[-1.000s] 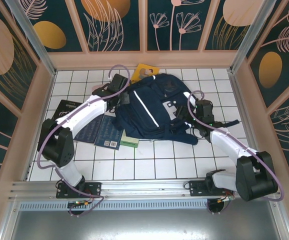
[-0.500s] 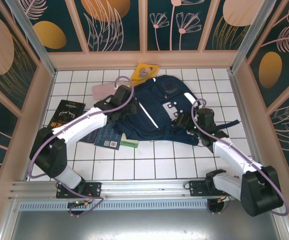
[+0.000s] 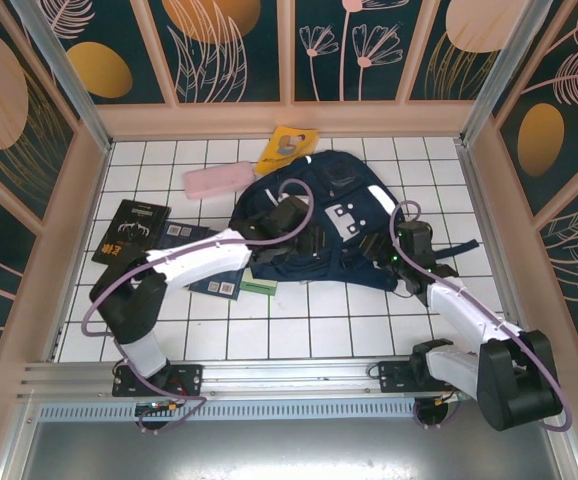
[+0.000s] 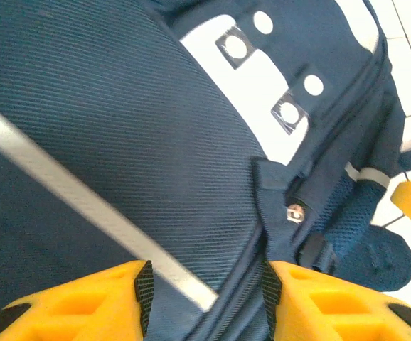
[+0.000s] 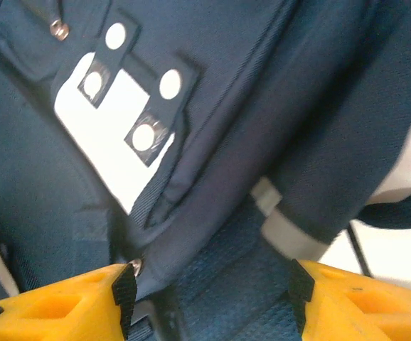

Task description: Pack the student bag

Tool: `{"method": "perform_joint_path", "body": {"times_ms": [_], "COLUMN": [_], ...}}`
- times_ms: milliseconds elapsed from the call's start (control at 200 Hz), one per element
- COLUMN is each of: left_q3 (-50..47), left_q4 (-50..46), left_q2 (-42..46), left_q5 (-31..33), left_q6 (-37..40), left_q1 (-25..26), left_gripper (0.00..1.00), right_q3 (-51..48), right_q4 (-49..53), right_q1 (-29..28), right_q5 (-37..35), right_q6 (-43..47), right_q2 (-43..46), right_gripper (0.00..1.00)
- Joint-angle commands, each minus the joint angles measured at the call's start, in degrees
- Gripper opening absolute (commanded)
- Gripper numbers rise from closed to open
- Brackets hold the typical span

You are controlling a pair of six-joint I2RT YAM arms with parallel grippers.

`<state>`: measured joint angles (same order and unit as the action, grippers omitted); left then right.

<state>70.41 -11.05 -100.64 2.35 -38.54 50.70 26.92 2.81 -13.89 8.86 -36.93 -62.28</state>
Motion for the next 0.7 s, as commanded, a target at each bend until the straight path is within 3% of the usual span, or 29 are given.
{"method": "perform_joint_path", "body": {"times_ms": [0, 520, 690], "left_q3": [4.2, 16.2, 14.6], "left_q4": [1.0, -5.3, -4.8], "left_q2": [-3.5, -19.2, -18.2], "left_q5": [-1.2, -5.8, -7.4], "left_q6": [2.6, 3.3, 4.9], "left_q1": [1.8, 4.7, 5.6], "left_gripper": [0.47, 0.45, 0.23], "right_q3": [-0.7, -0.5, -0.5], "right_q4": [1.5, 3.9, 3.6], "right_q1": [1.4, 2.9, 2.9], "right_q5": [-1.3, -3.2, -3.0], "right_q6": [-1.6, -1.4, -1.2], "right_q2": [1.5, 6.4, 6.3], "right_gripper": [0.62, 0.62, 0.62]}}
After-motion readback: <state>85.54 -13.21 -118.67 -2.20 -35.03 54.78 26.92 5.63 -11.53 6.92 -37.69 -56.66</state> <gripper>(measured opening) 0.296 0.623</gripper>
